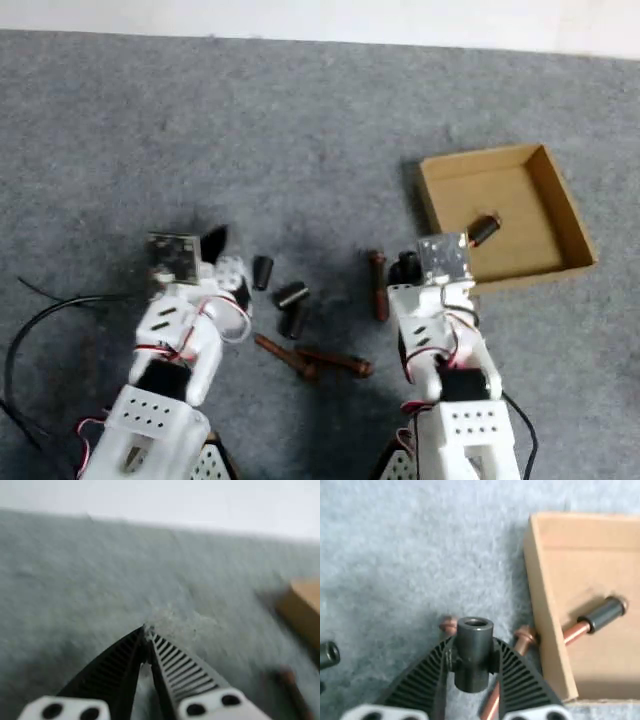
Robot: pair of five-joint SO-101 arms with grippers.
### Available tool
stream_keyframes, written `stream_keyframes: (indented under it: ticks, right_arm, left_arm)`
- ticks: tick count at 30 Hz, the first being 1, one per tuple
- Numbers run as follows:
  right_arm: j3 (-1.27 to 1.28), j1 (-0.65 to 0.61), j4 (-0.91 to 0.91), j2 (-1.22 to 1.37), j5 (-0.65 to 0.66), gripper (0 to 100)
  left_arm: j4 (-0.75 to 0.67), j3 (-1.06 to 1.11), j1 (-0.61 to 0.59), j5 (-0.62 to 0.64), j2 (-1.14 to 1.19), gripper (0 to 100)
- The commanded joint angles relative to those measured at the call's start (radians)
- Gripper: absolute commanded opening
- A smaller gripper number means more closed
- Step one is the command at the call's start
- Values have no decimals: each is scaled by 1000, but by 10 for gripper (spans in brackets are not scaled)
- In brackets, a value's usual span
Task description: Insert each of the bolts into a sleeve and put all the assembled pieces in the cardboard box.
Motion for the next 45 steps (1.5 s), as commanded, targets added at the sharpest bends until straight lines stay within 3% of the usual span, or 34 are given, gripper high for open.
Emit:
stream_keyframes:
  ticks: [1,9,13,27,31,33,36,40,45]
  right_arm:
    - [28,13,-25,-136,11,4]
    - [154,15,-19,-377,11,4]
    - [165,16,82,-476,9,4]
    - [165,88,124,-478,3,4]
    - [163,110,125,-478,3,4]
    - [165,136,125,-478,3,4]
    - [163,151,125,-478,3,4]
    - [168,151,125,-478,3,4]
    - [168,151,124,-478,3,4]
  left_arm:
    - [133,-88,51,-32,-5,7]
    - [163,-101,54,-31,-4,7]
    - [167,-105,51,-29,-4,7]
    - [170,-47,82,-31,-15,7]
    - [319,-166,196,-15,-5,7]
    - [423,-280,240,63,-2,7]
    - [460,-380,266,98,13,7]
    - [377,-440,314,98,226,7]
    - [298,-602,476,101,661,9]
